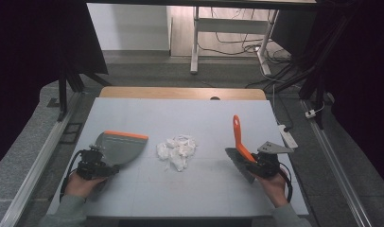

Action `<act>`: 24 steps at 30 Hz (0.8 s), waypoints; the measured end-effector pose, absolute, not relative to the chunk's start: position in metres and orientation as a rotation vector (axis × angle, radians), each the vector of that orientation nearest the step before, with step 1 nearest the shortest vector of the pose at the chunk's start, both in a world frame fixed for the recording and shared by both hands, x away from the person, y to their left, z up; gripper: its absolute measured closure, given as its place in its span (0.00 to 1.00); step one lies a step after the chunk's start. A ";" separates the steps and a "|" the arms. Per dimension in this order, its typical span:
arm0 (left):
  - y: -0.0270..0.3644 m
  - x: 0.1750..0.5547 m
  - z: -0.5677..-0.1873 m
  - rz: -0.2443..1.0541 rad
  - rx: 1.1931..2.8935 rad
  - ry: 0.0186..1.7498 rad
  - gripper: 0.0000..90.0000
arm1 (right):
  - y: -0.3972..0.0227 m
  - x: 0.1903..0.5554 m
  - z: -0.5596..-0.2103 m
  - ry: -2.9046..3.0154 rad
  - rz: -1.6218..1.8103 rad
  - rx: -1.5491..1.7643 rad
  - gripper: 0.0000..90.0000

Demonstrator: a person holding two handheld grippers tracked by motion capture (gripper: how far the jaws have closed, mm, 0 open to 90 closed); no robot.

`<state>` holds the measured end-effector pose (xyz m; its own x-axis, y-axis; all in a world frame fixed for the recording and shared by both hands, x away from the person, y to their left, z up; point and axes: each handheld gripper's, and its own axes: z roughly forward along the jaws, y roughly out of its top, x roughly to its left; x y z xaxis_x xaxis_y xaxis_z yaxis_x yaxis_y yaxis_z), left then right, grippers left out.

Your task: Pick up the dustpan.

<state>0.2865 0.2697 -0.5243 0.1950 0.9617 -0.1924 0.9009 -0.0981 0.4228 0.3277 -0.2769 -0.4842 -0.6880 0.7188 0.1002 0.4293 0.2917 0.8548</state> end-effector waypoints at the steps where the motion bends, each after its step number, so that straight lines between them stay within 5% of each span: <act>1: 0.270 0.287 -0.524 0.182 2.022 1.734 0.35 | -0.277 0.328 -0.484 2.260 1.350 1.045 0.78; 6: 0.273 0.286 -0.525 0.169 1.999 1.725 0.41 | -0.277 0.328 -0.484 2.259 1.345 1.046 0.78; 14: 0.274 0.286 -0.524 0.149 1.971 1.702 0.67 | -0.277 0.328 -0.484 2.258 1.341 1.045 0.78; 24: 0.278 0.284 -0.522 0.163 1.955 1.688 0.68 | -0.277 0.327 -0.484 2.253 1.342 1.045 0.78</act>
